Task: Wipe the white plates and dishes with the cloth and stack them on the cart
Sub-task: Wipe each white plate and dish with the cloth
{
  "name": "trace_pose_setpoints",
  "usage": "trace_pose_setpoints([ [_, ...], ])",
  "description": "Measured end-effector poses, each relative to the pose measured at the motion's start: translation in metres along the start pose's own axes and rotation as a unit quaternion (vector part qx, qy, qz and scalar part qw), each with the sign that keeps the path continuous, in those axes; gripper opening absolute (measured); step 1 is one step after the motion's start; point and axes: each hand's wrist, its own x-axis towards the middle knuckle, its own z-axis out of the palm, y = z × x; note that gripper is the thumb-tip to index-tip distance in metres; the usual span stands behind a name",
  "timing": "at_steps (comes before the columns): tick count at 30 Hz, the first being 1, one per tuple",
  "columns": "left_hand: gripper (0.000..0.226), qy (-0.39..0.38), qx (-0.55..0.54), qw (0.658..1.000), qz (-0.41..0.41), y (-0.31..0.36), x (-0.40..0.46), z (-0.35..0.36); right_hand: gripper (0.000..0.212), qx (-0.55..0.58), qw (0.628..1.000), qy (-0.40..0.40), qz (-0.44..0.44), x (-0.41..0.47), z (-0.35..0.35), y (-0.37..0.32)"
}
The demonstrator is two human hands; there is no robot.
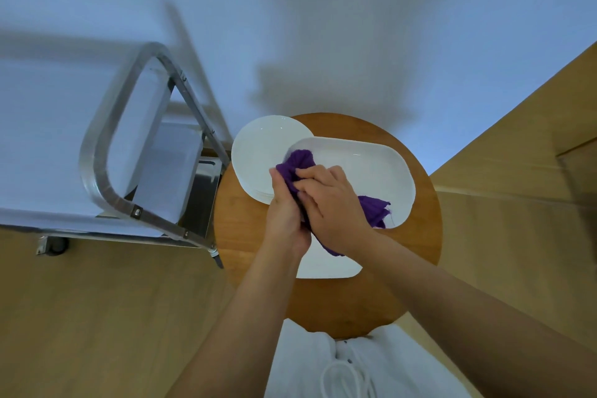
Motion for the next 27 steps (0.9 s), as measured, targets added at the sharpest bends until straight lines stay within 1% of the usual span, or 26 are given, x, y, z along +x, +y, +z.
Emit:
trace_pose_setpoints([
  [2,0.051,0.008,0.012,1.000,-0.008,0.005,-0.001,0.001,0.022,-0.038,0.998,-0.004,-0.041,-0.007,0.000,-0.002],
  [6,0.048,0.022,0.032,0.999,-0.033,0.017,-0.003,0.001,0.020,-0.052,0.991,-0.014,-0.122,-0.026,-0.012,0.009],
  [7,0.048,0.023,0.043,0.998,-0.044,0.019,-0.005,0.002,0.021,-0.063,0.987,-0.024,-0.147,-0.029,-0.016,0.016],
  [9,0.049,0.030,0.070,0.995,-0.058,0.024,-0.004,0.004,0.032,-0.107,0.973,-0.055,-0.194,-0.035,-0.022,0.025],
  [12,0.044,0.033,0.130,0.989,-0.054,0.039,0.000,0.007,0.046,-0.192,0.944,-0.102,-0.247,-0.045,-0.031,0.042],
  [15,0.049,0.007,0.222,0.974,-0.041,0.060,0.007,0.006,0.056,-0.272,0.897,-0.148,-0.317,-0.056,-0.043,0.059],
  [18,0.055,-0.016,0.297,0.953,-0.059,0.075,0.009,0.004,0.068,-0.322,0.851,-0.156,-0.383,-0.062,-0.046,0.064],
  [20,0.055,-0.030,0.318,0.945,-0.074,0.083,0.008,0.004,0.073,-0.341,0.834,-0.149,-0.407,-0.065,-0.044,0.063],
  [22,0.055,-0.031,0.297,0.951,-0.081,0.089,0.008,0.005,0.072,-0.340,0.838,-0.123,-0.410,-0.067,-0.040,0.057],
  [23,0.053,-0.024,0.268,0.960,-0.082,0.089,0.007,0.007,0.071,-0.332,0.850,-0.101,-0.396,-0.066,-0.038,0.053],
  [25,0.047,0.001,0.188,0.979,-0.072,0.078,0.003,0.012,0.071,-0.296,0.894,-0.050,-0.333,-0.059,-0.031,0.042],
  [27,0.035,0.025,0.144,0.987,-0.073,0.053,-0.005,0.015,0.068,-0.264,0.930,-0.010,-0.256,-0.048,-0.023,0.028],
])
